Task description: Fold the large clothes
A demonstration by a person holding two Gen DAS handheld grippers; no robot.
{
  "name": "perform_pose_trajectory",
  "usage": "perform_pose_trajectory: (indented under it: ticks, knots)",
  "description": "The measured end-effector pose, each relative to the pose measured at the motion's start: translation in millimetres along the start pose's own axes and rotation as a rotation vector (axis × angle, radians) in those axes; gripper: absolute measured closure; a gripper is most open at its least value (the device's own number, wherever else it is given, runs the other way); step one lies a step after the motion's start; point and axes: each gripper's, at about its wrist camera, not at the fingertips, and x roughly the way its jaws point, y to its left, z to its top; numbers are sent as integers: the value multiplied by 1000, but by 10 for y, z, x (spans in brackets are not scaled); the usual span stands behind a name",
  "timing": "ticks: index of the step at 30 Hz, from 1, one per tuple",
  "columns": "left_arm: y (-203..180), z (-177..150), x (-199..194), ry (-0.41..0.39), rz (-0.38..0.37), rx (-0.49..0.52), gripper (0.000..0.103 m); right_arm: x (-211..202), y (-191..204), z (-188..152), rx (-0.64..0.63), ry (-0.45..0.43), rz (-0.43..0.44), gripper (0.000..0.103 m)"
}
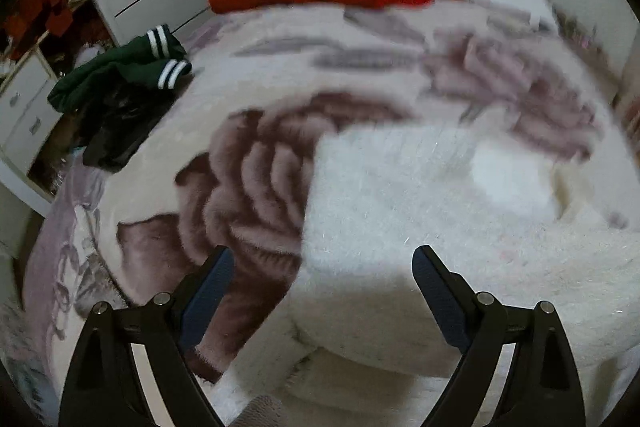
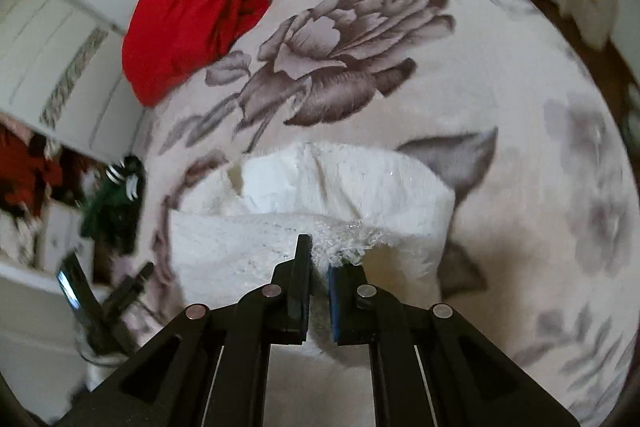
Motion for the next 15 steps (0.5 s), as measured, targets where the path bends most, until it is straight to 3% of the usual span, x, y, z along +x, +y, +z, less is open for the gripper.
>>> perform_pose_trajectory:
  ticks: [2,3,4,5,6,11,15]
  knots:
    - [-85,-165,346,111,65,74,12,227,-116,-73,-62,78,-100,95]
    - [-105,-275,518,186,74,103,12,496,-256,-164,-66,169,-197,93]
    - [-83,-340,579,226,64,99,12,689,-402,-238,-32,260,-234,89]
    - [-63,-343,552,227,53,92,12,806,-549,-305,35,331,-237,83]
    - [-49,-310,467,219,34,93,12,821,-680,-366,111,352,-223,66]
    - [-161,165,97,172,-128,45,12,301,-610,-139,238,211,-143,59]
    - [-549,716,437,222,-244,66,12,435,-333,248,228,217,-29,58]
